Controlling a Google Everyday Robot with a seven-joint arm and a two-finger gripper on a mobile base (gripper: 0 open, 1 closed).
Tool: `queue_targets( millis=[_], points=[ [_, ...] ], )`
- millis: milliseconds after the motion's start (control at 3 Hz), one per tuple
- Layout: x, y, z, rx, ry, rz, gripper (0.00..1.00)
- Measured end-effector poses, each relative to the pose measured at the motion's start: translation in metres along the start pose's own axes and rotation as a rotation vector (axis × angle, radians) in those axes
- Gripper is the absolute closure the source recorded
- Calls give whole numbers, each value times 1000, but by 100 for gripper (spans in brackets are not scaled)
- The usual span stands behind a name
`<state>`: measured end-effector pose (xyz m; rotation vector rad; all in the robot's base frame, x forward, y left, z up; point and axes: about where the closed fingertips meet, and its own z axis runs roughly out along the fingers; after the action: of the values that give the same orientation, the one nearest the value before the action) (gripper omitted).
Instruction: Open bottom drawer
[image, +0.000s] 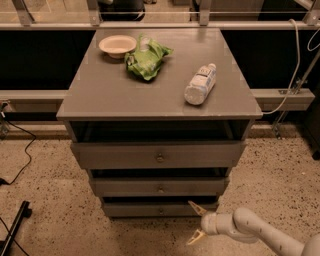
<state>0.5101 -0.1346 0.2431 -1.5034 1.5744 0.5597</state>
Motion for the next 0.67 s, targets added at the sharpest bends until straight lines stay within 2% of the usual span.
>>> queue_targets(
  millis=[333,667],
  points=[
    [12,-21,9,-14,33,-13,0],
    [24,-28,14,-31,70,-19,0]
  ],
)
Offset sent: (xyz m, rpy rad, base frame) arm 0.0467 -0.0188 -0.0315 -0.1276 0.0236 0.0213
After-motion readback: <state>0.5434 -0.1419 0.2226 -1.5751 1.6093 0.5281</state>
